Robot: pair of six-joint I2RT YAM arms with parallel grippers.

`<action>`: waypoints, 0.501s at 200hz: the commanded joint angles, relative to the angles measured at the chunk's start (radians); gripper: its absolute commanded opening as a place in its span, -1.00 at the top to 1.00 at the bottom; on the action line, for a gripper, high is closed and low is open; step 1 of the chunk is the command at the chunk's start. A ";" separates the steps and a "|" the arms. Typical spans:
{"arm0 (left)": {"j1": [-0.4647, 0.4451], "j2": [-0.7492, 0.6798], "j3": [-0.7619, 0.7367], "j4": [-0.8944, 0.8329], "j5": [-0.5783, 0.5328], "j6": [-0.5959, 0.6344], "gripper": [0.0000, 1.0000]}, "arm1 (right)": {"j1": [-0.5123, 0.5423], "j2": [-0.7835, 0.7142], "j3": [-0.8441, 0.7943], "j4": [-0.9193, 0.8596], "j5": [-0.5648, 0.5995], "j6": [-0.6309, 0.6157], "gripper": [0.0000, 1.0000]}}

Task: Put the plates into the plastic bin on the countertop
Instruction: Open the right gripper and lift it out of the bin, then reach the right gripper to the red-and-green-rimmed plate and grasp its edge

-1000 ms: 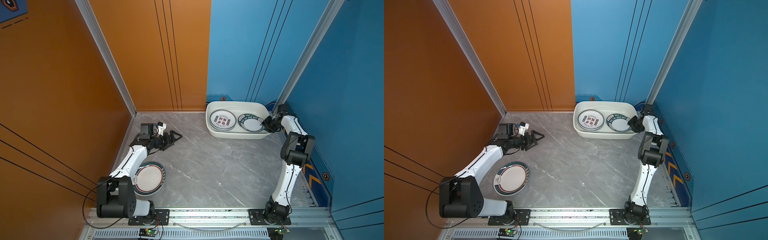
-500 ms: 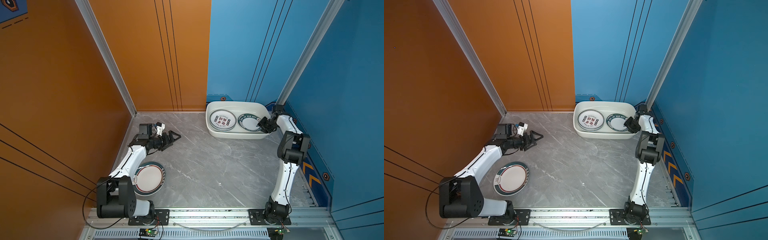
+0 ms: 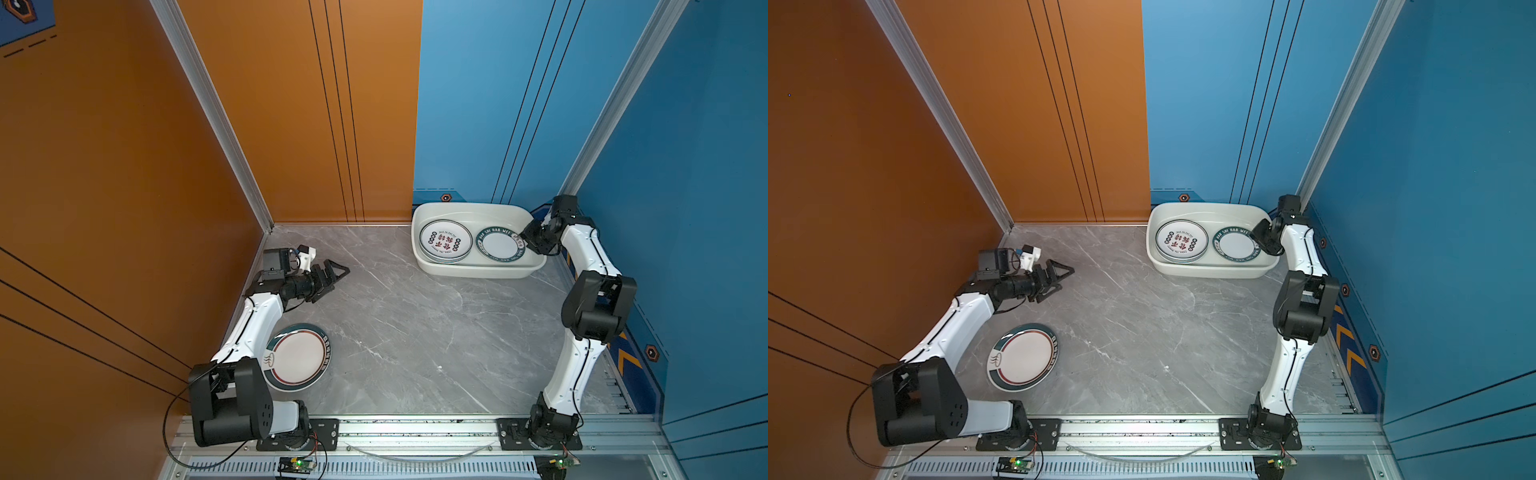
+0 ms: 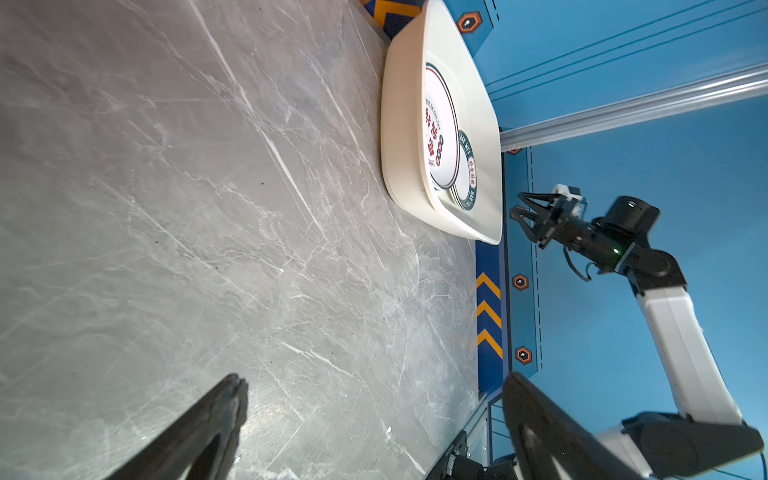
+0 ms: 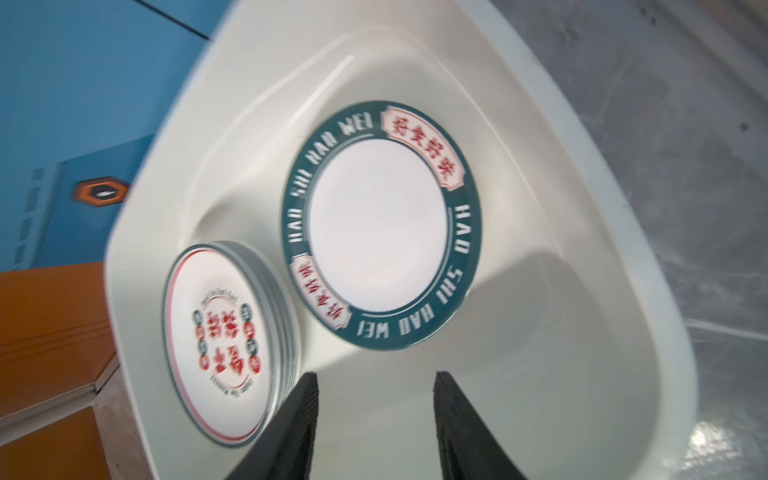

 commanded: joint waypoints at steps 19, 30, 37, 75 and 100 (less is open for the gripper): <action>0.103 -0.022 0.016 -0.054 0.020 0.031 -0.96 | 0.148 -0.131 -0.020 0.019 -0.200 -0.068 0.00; 0.133 -0.024 0.018 -0.065 0.017 0.035 -0.96 | 0.211 -0.145 -0.031 0.020 -0.244 -0.074 -0.01; 0.153 -0.025 0.020 -0.073 0.014 0.037 -0.96 | 0.256 -0.149 -0.039 0.019 -0.269 -0.078 -0.02; 0.251 -0.046 0.015 -0.112 0.013 0.057 -0.96 | 0.510 -0.166 -0.108 0.035 -0.299 -0.083 -0.04; 0.305 -0.061 0.003 -0.135 0.007 0.074 -0.96 | 0.670 -0.179 -0.221 0.132 -0.289 -0.026 -0.04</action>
